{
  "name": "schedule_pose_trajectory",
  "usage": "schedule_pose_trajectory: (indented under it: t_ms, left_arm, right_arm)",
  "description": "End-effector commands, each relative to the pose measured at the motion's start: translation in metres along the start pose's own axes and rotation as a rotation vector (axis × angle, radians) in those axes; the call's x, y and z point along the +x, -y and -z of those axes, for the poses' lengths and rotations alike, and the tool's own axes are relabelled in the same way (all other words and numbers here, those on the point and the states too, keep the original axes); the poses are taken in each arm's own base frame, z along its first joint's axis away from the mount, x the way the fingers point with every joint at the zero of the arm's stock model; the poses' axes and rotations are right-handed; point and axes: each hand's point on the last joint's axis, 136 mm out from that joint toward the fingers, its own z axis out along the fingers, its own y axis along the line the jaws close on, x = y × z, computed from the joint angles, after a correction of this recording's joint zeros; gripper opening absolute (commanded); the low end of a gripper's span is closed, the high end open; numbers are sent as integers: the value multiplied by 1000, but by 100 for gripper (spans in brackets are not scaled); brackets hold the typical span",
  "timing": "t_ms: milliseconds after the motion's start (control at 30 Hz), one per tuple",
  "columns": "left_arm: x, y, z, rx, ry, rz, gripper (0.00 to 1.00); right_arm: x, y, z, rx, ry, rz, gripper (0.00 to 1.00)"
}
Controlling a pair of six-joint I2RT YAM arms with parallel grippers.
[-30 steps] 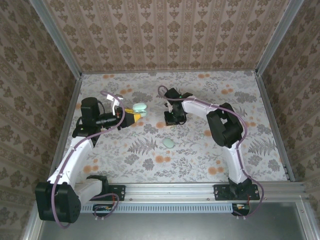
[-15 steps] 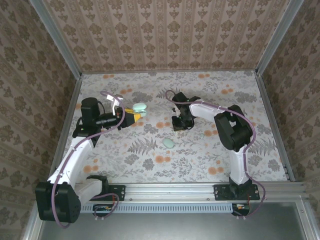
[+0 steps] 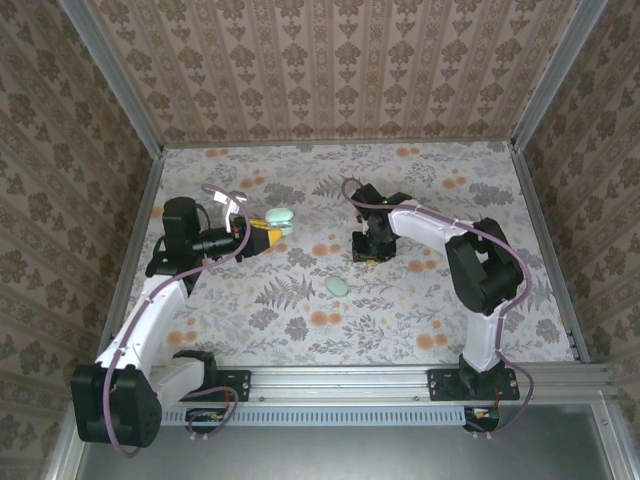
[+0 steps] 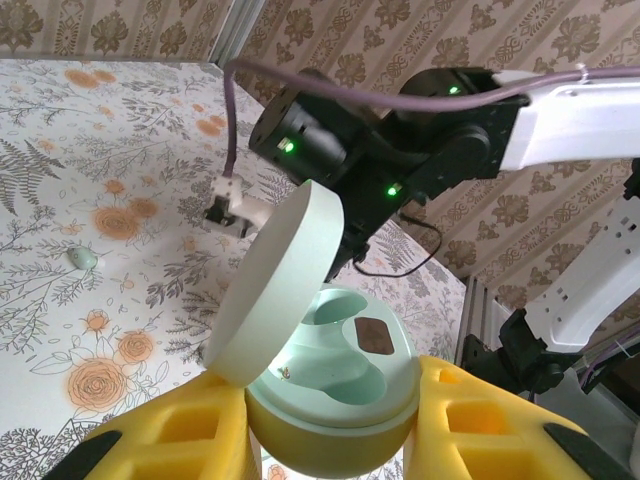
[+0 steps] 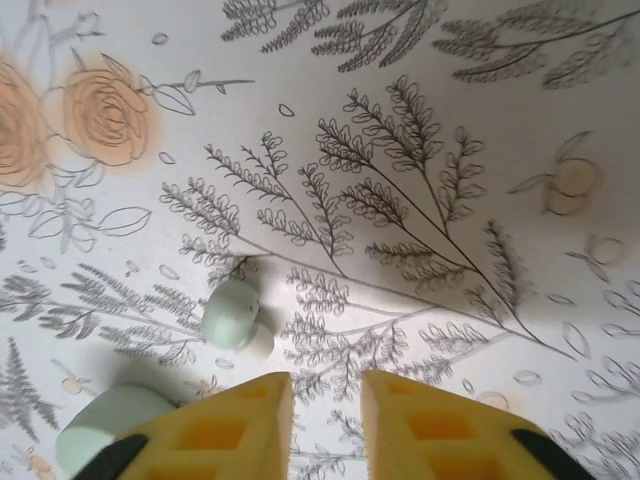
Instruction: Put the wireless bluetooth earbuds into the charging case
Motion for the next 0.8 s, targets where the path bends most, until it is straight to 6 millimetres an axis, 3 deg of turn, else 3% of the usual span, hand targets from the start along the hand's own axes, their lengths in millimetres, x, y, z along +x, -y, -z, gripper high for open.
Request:
schedule_pose_trajectory:
  t_ms: [0, 167, 767]
  left_arm:
    - [-3, 6, 0, 11, 14, -29, 15]
    - [-3, 6, 0, 10, 14, -29, 15]
    - [2, 5, 0, 7, 9, -30, 15]
  right_arm:
    - [-5, -4, 26, 52, 49, -10, 32]
    - [-3, -17, 23, 130, 11, 65, 40]
    - [-2, -30, -6, 240, -70, 153, 39]
